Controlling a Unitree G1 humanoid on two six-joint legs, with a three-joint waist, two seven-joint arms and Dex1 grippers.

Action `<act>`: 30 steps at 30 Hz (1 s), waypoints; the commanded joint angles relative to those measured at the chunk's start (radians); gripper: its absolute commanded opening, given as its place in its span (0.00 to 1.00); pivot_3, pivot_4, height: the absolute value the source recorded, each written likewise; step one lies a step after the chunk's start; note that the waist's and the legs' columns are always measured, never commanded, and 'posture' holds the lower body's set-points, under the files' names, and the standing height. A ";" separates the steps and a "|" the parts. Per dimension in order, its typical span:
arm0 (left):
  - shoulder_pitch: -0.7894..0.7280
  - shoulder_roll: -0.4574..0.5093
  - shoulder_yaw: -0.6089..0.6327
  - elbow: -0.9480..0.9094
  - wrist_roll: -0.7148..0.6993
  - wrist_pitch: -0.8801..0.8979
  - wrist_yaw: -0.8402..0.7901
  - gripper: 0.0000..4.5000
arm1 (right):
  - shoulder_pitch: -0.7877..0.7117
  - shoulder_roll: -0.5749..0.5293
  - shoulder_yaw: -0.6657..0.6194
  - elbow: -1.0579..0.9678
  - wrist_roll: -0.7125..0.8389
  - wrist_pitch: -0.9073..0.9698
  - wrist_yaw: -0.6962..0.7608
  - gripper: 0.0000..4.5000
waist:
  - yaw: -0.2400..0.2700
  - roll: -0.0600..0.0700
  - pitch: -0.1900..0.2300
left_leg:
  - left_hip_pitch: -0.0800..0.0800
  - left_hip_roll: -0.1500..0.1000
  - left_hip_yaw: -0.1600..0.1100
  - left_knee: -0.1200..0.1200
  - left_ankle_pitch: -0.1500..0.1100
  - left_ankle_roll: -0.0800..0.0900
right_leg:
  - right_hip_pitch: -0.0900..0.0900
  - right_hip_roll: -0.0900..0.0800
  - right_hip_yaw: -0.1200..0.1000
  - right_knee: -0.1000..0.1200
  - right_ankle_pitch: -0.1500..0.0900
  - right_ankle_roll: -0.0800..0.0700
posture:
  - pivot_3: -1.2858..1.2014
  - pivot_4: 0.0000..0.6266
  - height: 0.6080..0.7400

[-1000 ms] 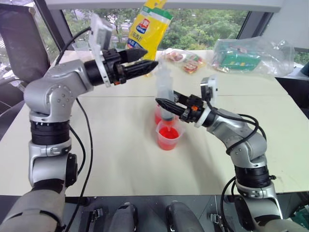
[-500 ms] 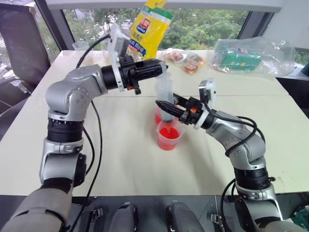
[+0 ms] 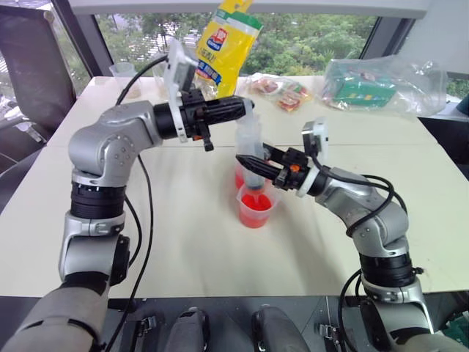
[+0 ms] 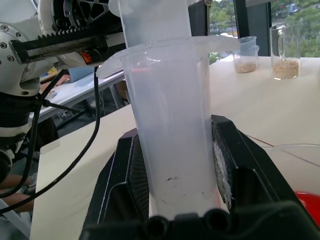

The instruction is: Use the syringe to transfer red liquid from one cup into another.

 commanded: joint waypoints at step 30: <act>0.019 0.059 0.022 -0.085 -0.051 0.077 -0.016 0.76 | -0.074 -0.018 -0.046 -0.069 0.084 0.062 -0.042 0.30 | -0.001 0.000 0.000 | 0.000 0.000 0.000 0.000 0.000 0.000 | 0.000 0.000 0.000 0.000 0.000 0.000 | 0.52 0.24 1.00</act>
